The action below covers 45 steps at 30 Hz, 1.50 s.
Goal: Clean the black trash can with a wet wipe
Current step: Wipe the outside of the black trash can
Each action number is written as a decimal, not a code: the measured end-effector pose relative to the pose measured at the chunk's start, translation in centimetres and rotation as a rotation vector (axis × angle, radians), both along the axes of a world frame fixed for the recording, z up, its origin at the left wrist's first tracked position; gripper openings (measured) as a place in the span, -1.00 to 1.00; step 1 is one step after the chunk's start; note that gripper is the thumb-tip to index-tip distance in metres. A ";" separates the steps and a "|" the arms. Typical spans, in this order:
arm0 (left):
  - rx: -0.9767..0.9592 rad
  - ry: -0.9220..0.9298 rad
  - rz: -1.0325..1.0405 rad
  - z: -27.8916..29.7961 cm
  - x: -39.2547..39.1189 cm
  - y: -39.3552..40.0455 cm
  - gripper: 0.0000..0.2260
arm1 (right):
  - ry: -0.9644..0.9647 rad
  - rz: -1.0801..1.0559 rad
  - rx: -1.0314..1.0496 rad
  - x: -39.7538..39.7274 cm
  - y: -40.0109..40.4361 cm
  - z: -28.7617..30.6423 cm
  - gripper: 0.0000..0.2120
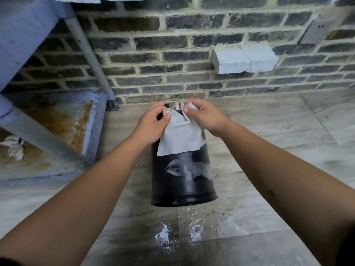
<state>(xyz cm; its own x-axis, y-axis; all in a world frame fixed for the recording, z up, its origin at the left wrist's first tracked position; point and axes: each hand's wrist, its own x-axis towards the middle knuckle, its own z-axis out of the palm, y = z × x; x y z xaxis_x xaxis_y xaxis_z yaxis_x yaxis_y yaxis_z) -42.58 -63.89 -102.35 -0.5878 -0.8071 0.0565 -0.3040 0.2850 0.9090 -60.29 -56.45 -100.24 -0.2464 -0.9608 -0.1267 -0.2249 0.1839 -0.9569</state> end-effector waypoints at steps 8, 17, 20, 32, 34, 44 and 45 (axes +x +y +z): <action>0.021 -0.106 0.140 -4.0 2.2 4.1 -0.93 | -0.092 -0.145 0.065 1.2 2.9 -4.9 -0.87; 0.265 -0.033 0.252 -4.3 5.8 7.8 -0.84 | -0.009 -0.265 0.104 2.0 8.0 -5.5 -0.94; 0.309 0.005 0.323 -4.3 5.3 7.6 -0.74 | 0.145 -0.270 0.158 3.1 8.4 -5.7 -0.79; 0.584 0.274 0.308 -4.2 6.6 8.9 -0.87 | 0.708 0.222 -0.035 7.9 10.0 -4.1 -0.33; 0.576 0.283 0.193 -4.4 7.4 9.6 -0.76 | 0.823 0.320 -0.004 8.3 10.3 -4.4 -0.31; 0.571 0.252 0.151 -4.7 8.1 9.4 -0.66 | 0.927 0.499 -0.027 8.1 10.9 -4.3 -0.37; 0.568 0.242 0.159 -4.8 8.1 9.3 -0.68 | 0.942 0.524 -0.056 8.1 11.1 -4.3 -0.39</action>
